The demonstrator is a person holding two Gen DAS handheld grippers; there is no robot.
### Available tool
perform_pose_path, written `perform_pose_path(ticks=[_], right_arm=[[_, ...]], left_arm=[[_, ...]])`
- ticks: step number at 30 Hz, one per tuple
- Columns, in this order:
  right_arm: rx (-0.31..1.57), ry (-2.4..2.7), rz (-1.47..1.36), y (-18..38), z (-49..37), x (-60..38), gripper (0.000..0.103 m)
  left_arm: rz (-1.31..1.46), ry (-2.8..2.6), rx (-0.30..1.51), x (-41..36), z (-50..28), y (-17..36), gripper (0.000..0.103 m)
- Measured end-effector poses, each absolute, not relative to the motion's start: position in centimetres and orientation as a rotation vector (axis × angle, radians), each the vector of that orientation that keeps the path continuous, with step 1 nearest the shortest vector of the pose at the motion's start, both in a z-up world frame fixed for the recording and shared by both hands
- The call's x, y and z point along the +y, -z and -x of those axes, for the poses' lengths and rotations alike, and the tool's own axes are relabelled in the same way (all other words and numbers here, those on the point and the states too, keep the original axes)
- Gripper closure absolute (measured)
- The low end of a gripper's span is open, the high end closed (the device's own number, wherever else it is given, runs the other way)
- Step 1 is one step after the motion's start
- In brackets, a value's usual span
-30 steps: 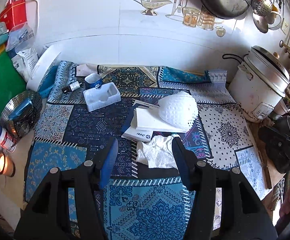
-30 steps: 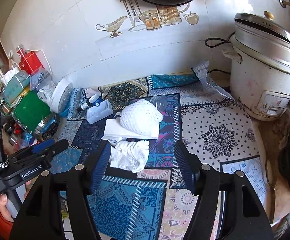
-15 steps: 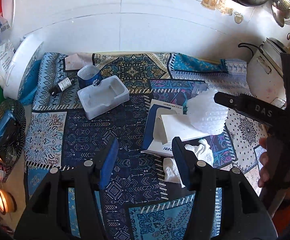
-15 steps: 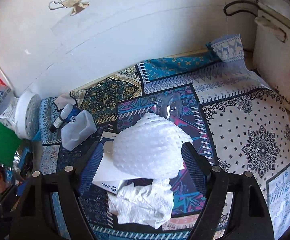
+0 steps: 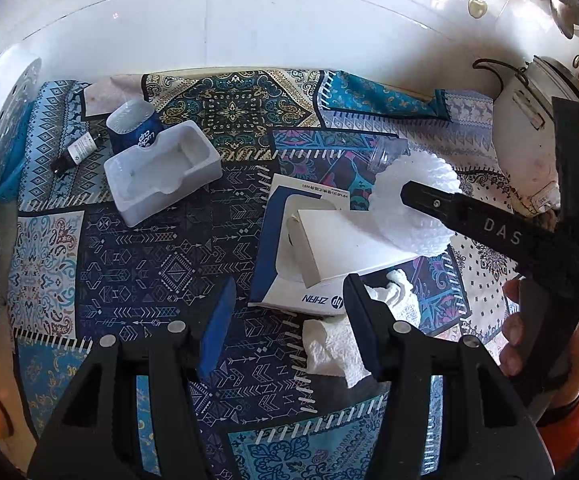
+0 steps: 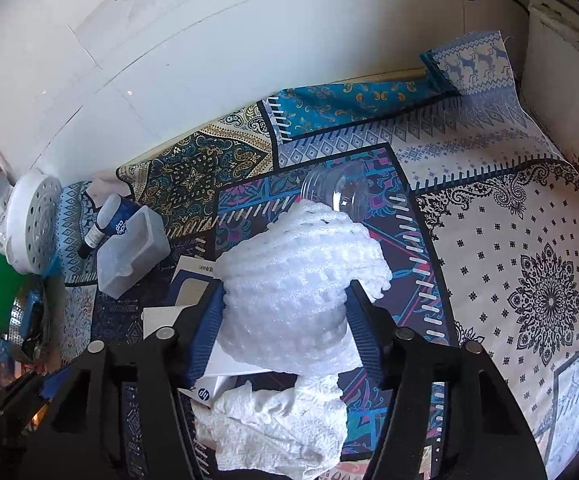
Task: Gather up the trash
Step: 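Grasp the white foam net sleeve with the right tool, then grasp the white cardboard strip with the left tool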
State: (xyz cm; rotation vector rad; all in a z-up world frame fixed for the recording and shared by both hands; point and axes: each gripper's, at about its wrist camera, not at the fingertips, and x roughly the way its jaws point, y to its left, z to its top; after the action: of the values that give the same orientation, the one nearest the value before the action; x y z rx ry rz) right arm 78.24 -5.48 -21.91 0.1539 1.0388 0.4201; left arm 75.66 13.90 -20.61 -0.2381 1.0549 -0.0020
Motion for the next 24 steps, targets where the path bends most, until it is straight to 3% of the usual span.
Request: perform_pose_path(ticks=[16,24], right_arm=[[0.980,-0.270,-0.175,18.6,-73.1,-16.7,0.057],[0.970,-0.203,-0.200,17.8,-71.0,-20.9,0.057]], left_arm=[[0.153,0.123,1.102,10.1,-84.1,23.0,0.048],[0.125,0.165,1.175,8.1,-82.5,24.6,0.048]])
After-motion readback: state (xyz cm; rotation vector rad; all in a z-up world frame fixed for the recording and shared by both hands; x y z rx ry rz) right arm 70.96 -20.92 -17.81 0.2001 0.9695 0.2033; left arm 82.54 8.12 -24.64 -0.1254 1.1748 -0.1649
